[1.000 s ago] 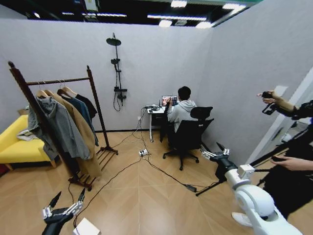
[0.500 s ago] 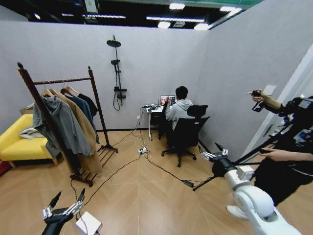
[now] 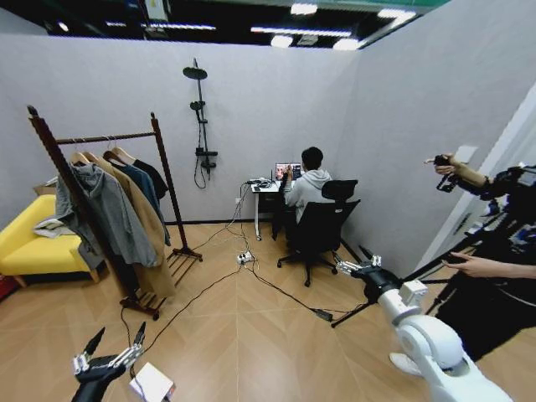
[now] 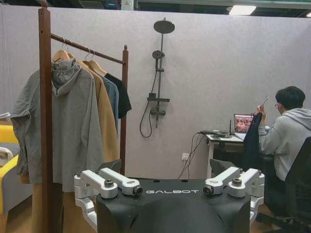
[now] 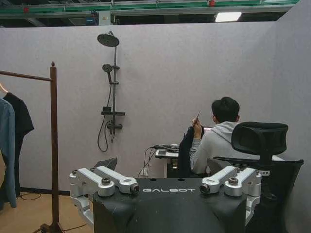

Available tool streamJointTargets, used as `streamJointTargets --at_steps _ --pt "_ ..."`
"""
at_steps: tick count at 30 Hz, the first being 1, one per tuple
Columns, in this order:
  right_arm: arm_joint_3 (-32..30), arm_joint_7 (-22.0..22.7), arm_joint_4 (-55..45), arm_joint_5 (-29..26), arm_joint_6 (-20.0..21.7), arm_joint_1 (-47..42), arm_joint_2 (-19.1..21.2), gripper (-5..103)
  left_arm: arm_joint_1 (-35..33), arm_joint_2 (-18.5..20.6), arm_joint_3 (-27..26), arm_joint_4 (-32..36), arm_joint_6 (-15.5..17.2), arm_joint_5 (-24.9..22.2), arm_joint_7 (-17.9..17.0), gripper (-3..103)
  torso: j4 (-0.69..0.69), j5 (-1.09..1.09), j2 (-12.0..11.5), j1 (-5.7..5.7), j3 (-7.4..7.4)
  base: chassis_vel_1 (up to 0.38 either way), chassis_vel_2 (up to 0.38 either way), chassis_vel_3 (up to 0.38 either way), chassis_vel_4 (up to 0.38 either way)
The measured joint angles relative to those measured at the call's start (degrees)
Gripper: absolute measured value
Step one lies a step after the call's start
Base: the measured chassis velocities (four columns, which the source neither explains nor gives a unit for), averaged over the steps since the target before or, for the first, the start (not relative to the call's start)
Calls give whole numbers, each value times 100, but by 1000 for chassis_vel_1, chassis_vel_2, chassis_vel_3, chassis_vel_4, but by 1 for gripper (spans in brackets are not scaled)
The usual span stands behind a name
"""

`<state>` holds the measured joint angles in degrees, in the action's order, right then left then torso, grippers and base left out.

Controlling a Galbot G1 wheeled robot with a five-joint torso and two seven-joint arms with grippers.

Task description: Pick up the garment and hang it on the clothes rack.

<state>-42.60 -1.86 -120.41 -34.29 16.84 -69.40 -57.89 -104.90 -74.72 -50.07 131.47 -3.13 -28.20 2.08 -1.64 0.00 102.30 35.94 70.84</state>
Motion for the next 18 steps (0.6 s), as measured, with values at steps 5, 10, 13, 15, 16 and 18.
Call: streamJointTargets --at_steps 5,10,13,15,16,18 --pt "-136 49 -235 40 196 -239 -126 100 0 0 0 0 0 0 0 100 -2 0 1 0 0 0 0 0 0" --pt "-143 48 -222 248 179 -303 -450 100 0 0 0 0 0 0 0 100 -1 0 1 0 -1 0 0 0 0" --pt "-123 80 -178 332 156 -280 -769 100 0 0 0 0 0 0 0 100 -1 1 1 0 -1 0 0 0 0" --pt "-106 92 -147 380 130 -246 -861 100 0 0 0 0 0 0 1 100 0 0 1 0 -1 0 0 0 0" --pt "-100 99 -125 416 114 -227 -926 100 0 0 0 0 0 0 1 100 0 0 1 0 -1 0 0 0 0" --pt "-99 106 -114 439 104 -217 -980 100 0 0 0 0 0 0 0 100 0 0 1 0 -1 0 0 0 0"
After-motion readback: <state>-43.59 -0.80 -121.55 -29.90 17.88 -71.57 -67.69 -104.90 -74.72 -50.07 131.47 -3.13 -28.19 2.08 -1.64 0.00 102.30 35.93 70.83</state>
